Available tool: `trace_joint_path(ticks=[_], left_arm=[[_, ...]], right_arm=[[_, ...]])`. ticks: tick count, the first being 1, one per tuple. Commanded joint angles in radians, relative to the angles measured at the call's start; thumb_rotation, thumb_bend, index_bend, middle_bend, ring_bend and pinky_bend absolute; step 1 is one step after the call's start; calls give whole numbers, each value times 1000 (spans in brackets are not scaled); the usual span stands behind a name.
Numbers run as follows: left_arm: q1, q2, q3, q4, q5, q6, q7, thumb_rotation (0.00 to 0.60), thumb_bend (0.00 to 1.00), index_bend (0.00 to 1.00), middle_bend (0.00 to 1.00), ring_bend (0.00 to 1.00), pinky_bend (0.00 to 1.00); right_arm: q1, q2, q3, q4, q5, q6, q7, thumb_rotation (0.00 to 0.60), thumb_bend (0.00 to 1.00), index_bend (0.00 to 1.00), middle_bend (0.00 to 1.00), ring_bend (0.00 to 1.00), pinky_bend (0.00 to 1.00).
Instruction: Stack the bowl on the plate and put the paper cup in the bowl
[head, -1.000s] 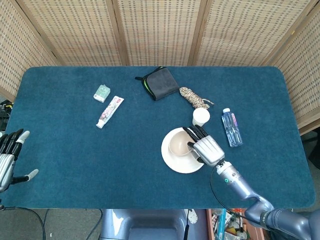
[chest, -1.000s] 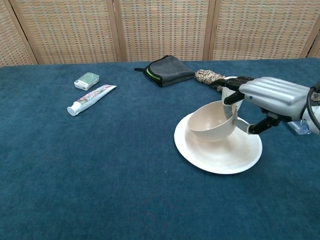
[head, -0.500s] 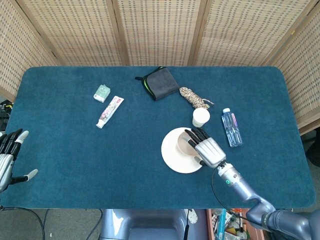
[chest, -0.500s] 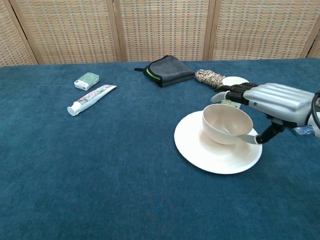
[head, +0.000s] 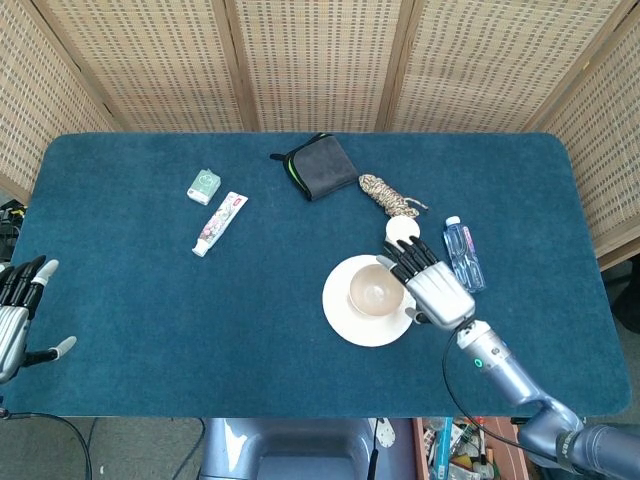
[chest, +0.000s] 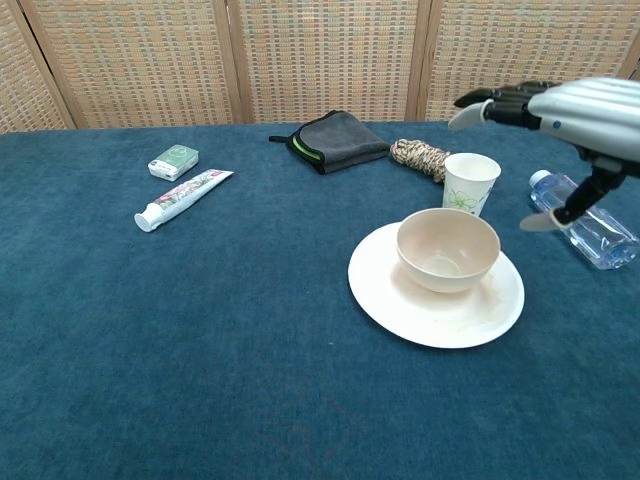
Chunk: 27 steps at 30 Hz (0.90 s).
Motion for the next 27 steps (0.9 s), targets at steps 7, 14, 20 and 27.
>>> trace_joint_path(ticks=[7, 14, 20, 27], left_arm=[[-17, -30, -14, 7, -28, -16, 50, 600, 0, 0, 0, 0, 0], [-32, -44, -27, 9, -72, -40, 90, 600, 0, 0, 0, 0, 0], [-38, -53, -34, 12, -98, -49, 109, 600, 0, 0, 0, 0, 0], [-42, -55, -37, 12, -113, -52, 113, 600, 0, 0, 0, 0, 0]], right_arm=[[142, -44, 115, 192, 203, -209, -14, 600, 162, 280, 0, 0, 0], [185, -115, 103, 336, 248, -287, 3, 600, 169, 335, 0, 0, 0], [200, -165, 84, 433, 255, -322, 60, 600, 169, 360, 0, 0, 0], [223, -214, 63, 519, 235, -345, 105, 600, 188, 372, 0, 0, 0]])
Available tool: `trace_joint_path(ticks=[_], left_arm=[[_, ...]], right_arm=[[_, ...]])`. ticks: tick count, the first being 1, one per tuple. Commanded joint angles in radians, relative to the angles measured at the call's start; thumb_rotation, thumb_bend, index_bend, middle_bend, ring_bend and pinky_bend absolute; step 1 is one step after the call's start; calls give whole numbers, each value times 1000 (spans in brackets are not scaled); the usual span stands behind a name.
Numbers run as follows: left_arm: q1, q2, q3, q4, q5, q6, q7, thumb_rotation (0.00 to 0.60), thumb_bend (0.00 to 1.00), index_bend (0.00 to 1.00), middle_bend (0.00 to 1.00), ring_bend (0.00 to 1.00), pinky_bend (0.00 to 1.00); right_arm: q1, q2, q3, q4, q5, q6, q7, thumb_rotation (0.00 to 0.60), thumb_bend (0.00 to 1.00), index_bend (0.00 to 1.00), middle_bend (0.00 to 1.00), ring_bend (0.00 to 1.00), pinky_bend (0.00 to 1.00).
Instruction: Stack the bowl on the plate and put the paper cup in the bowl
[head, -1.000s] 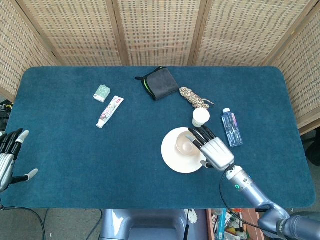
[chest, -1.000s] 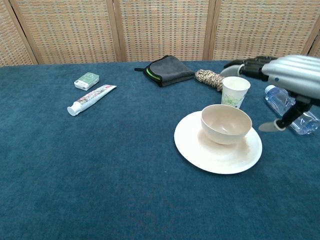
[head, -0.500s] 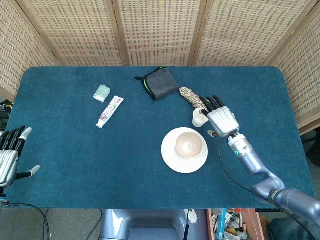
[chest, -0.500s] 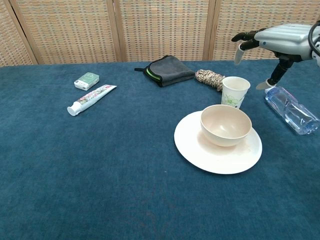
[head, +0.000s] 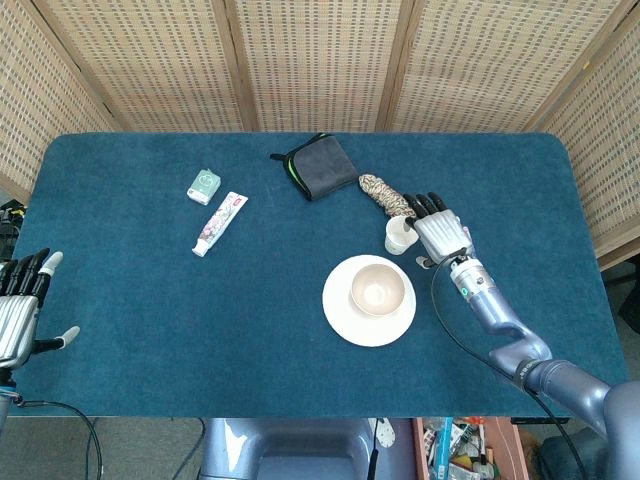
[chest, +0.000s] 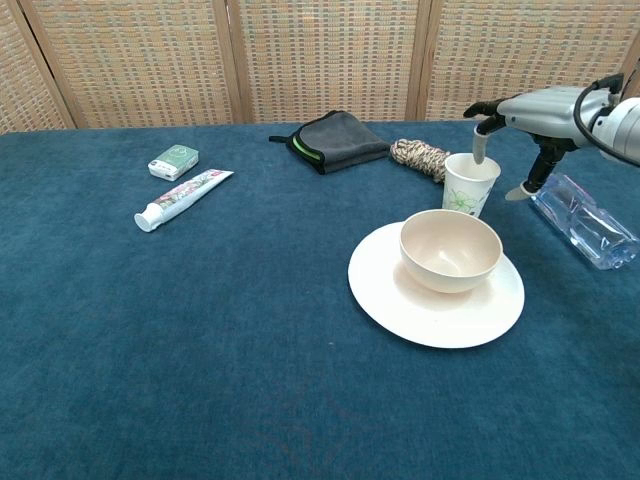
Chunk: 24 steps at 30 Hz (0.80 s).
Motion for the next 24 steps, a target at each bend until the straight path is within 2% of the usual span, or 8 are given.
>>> trace_joint_path(ticks=[1, 5, 11, 18, 24], left_arm=[[-3, -1, -2, 2, -9, -5, 1, 600, 0, 0, 0, 0, 0], [-8, -6, -6, 5, -21, -12, 11, 600, 0, 0, 0, 0, 0], [-15, -9, -9, 6, -37, -22, 18, 600, 0, 0, 0, 0, 0], [-17, -9, -7, 2, -41, -24, 20, 600, 0, 0, 0, 0, 0], [-16, -6, -5, 2, -39, -23, 14, 600, 0, 0, 0, 0, 0]], right_arm=[[16, -34, -13, 53, -4, -22, 11, 600, 208, 376, 0, 0, 0], [29, -71, -16, 118, 0, -40, 32, 600, 295, 410, 0, 0, 0], [34, -108, -36, 189, -38, -21, 110, 600, 423, 543, 0, 0, 0], [37, -121, -57, 233, -94, 32, 204, 600, 437, 603, 0, 0, 0], [29, -88, -58, 196, -119, 94, 229, 600, 437, 606, 0, 0, 0]])
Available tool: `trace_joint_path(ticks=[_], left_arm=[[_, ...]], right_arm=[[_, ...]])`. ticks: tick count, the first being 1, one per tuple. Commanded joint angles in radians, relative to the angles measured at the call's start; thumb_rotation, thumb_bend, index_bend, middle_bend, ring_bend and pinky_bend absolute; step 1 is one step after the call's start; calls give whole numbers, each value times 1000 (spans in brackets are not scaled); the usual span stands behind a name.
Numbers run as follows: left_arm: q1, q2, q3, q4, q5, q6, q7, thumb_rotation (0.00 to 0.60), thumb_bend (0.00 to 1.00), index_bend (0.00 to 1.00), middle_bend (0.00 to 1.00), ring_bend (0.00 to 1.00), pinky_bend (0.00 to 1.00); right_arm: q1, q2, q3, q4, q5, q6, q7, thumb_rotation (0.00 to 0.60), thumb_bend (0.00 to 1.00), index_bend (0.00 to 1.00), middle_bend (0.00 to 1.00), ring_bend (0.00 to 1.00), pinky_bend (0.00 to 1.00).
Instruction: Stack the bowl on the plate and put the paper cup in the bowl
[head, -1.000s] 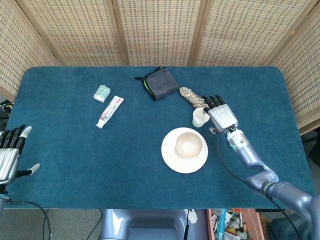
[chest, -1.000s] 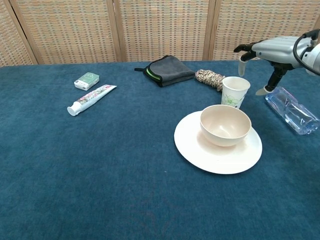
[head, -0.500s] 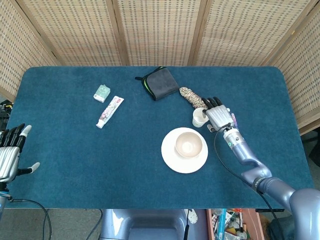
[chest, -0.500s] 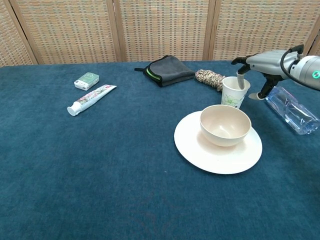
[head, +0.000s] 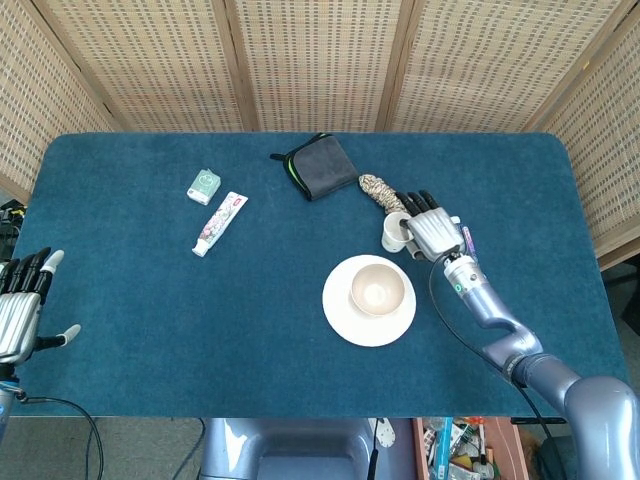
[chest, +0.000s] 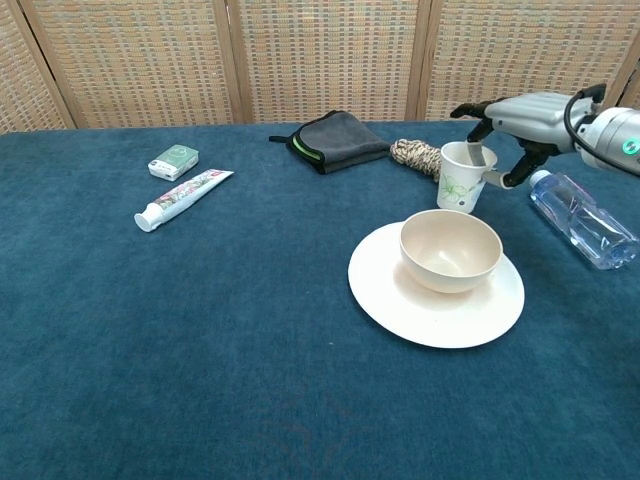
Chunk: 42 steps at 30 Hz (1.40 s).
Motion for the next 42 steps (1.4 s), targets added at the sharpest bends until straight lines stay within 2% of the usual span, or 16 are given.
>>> trace_joint_path(ticks=[1, 3, 4, 11, 19, 30, 42], left_arm=[[0, 1, 1, 0, 0, 0, -4, 600, 0, 0, 0, 0, 0], [-1, 2, 2, 0, 2, -2, -7, 600, 0, 0, 0, 0, 0], [-1, 4, 4, 0, 4, -4, -10, 600, 0, 0, 0, 0, 0], [0, 6, 8, 1, 10, -3, -17, 600, 0, 0, 0, 0, 0], [-2, 2, 14, -1, 15, -6, -8, 600, 0, 0, 0, 0, 0], [-4, 1, 13, 0, 7, -10, -7, 600, 0, 0, 0, 0, 0], [-7, 6, 14, -2, 2, -19, -14, 600, 0, 0, 0, 0, 0]], right_arm=[[-10, 31, -1, -41, -17, 44, 10, 600, 437, 606, 0, 0, 0], [-22, 71, 0, -100, -35, 95, 14, 600, 437, 606, 0, 0, 0], [-41, 115, -5, -170, -62, 158, 19, 600, 438, 606, 0, 0, 0], [-126, 259, -49, -444, -124, 294, -69, 600, 459, 606, 0, 0, 0], [-170, 308, -107, -580, -194, 337, -187, 600, 459, 606, 0, 0, 0], [-166, 240, -119, -545, -200, 285, -265, 600, 459, 606, 0, 0, 0], [-153, 182, -107, -480, -192, 257, -319, 600, 459, 606, 0, 0, 0]])
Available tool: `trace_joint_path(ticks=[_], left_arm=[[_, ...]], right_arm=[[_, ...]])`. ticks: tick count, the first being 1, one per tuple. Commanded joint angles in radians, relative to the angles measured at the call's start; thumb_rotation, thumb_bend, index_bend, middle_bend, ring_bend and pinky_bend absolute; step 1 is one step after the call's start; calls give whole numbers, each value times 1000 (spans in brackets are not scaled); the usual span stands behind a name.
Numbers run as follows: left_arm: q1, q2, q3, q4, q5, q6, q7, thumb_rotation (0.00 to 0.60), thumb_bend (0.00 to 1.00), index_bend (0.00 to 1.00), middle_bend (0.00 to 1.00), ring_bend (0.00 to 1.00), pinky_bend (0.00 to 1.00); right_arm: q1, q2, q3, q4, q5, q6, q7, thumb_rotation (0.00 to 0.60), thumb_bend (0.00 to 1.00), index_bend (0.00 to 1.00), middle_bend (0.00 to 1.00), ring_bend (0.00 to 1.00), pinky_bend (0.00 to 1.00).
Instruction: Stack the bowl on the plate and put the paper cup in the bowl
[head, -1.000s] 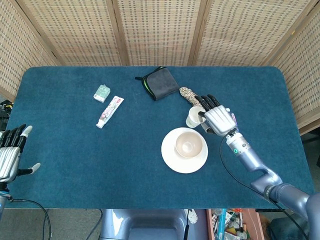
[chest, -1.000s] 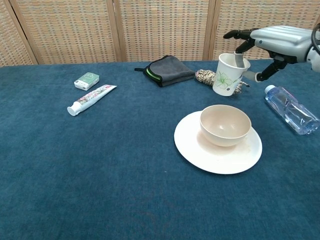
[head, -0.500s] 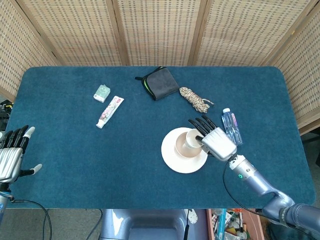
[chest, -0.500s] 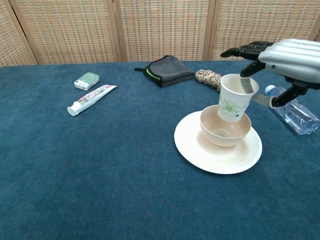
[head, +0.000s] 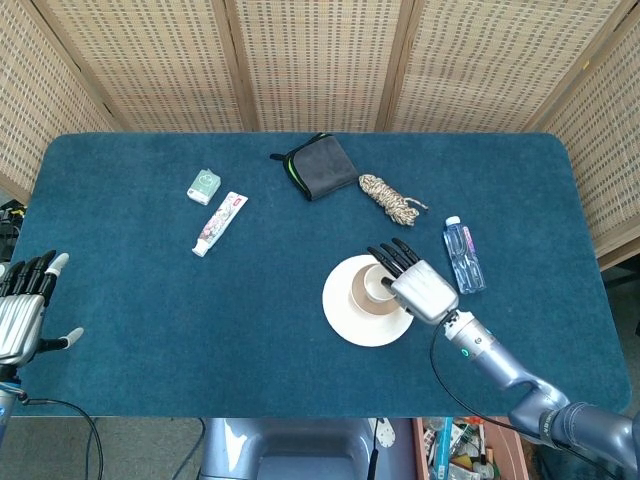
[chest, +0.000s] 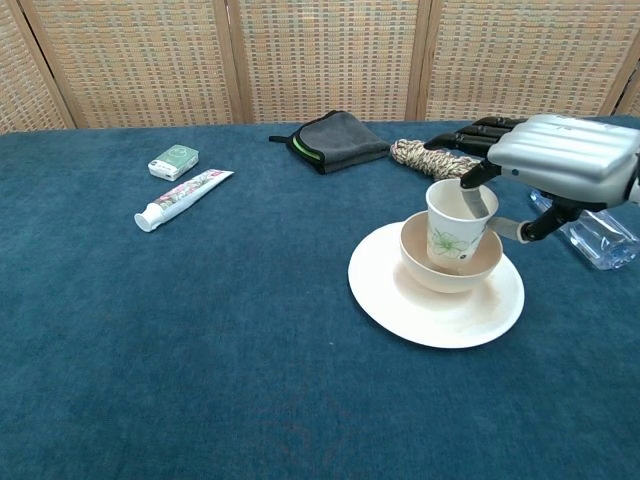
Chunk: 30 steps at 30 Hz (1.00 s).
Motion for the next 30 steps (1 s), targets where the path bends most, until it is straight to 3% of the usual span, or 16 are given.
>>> trace_joint_path(ticks=[1, 8, 10, 15, 18, 27, 30], left_arm=[[0, 1, 1, 0, 1, -1, -2, 600, 0, 0, 0, 0, 0], [-3, 3, 3, -1, 3, -7, -6, 600, 0, 0, 0, 0, 0], [-3, 4, 4, -2, 4, -8, -8, 600, 0, 0, 0, 0, 0], [-3, 7, 5, -3, 3, -9, -13, 600, 0, 0, 0, 0, 0], [-2, 8, 5, -4, 5, -8, -16, 600, 0, 0, 0, 0, 0], [2, 11, 13, -4, 21, -3, -28, 600, 0, 0, 0, 0, 0], [8, 6, 18, 8, 35, 7, -39, 600, 0, 0, 0, 0, 0]], right_arm=[[3, -9, 2, 13, 6, -12, -11, 600, 459, 606, 0, 0, 0], [9, -8, -9, 3, 18, -56, -15, 600, 452, 580, 0, 0, 0], [9, -4, -11, -5, 20, -62, -18, 600, 439, 521, 0, 0, 0], [-1, 6, -15, -27, 24, -60, -36, 600, 326, 216, 0, 0, 0], [-8, 12, -16, -40, 22, -49, -40, 600, 311, 126, 0, 0, 0], [-86, 119, -30, -181, -12, 90, -52, 600, 305, 115, 0, 0, 0], [-136, 163, -42, -226, -27, 169, -35, 600, 227, 96, 0, 0, 0]])
